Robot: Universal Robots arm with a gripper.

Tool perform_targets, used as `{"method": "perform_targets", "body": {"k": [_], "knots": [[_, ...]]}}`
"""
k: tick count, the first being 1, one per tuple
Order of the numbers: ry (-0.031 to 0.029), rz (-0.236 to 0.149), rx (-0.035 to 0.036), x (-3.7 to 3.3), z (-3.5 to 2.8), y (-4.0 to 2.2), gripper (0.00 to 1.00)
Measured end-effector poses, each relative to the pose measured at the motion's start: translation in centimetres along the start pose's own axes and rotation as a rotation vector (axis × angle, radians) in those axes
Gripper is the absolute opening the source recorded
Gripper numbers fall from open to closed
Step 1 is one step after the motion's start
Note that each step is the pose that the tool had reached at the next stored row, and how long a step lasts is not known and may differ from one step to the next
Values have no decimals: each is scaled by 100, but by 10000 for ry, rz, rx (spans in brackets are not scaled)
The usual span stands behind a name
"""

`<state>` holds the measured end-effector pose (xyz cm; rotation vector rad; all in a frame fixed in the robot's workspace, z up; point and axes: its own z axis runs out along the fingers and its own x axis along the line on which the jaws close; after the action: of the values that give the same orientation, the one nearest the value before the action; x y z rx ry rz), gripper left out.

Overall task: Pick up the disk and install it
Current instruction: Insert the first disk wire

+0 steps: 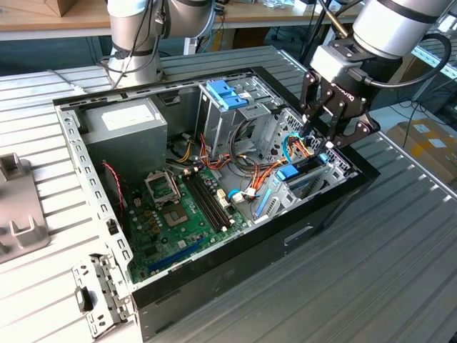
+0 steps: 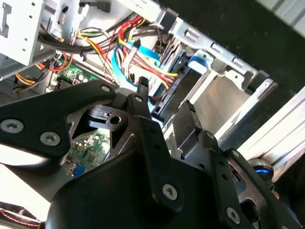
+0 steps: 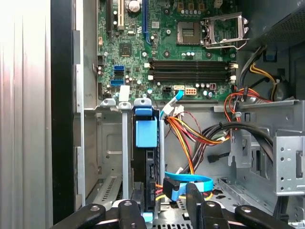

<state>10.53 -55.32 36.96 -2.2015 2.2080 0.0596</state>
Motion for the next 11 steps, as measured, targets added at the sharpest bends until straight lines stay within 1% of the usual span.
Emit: {"method": "perform_targets", "body": {"k": [7, 8, 11], "knots": [[-1, -2, 0, -1, 0, 0, 48], [0, -1, 0, -1, 0, 0, 47], [-1, -1, 0, -1, 1, 0, 27]]}}
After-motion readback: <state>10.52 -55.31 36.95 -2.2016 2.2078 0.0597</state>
